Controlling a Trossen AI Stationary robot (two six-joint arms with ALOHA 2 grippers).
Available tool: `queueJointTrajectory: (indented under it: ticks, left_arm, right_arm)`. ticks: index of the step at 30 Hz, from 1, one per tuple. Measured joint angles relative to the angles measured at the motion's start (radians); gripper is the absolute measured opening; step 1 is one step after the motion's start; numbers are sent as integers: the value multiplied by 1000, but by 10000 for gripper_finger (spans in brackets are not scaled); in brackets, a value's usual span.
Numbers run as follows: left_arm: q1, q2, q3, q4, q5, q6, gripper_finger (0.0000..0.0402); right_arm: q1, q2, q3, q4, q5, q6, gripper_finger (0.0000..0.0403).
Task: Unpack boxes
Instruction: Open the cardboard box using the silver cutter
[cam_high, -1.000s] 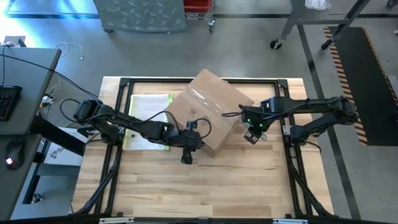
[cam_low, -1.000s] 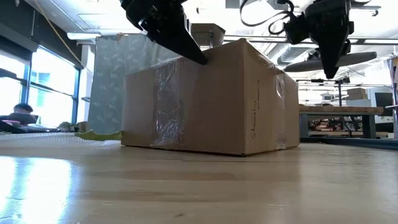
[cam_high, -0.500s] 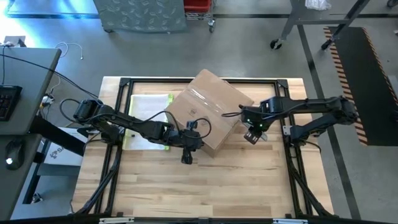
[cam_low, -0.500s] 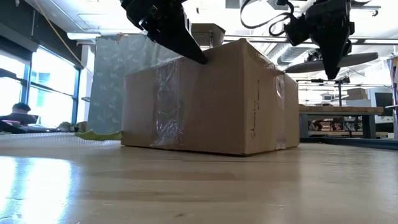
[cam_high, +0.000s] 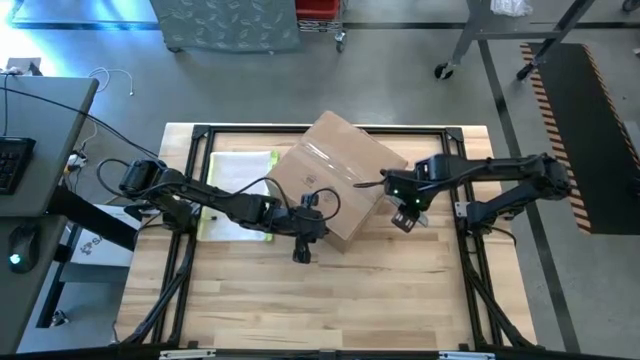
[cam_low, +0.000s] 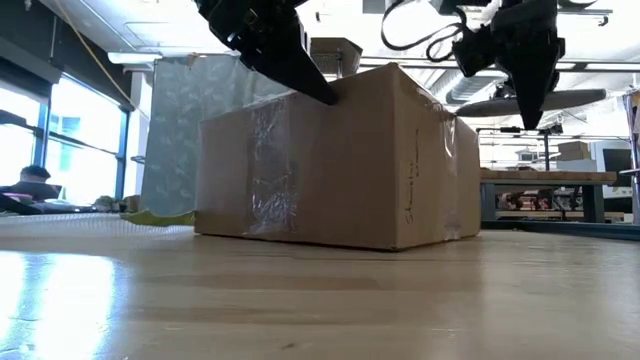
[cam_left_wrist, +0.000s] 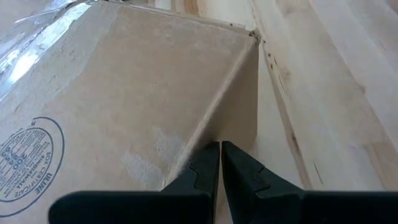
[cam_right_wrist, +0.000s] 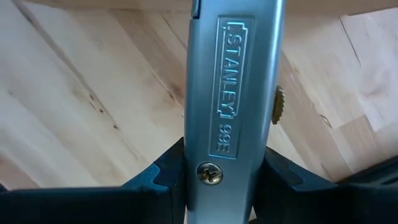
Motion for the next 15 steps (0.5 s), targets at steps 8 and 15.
queueJointTrajectory:
  ticks: [8,15]
  left_arm:
    - [0,2,-1,28,-4,2,3]
    - [2,2,-2,41,-14,1,3]
  right_arm:
    - [-1,6,11,18,4,-23,110]
    - [-1,48,11,13,0,-80,110]
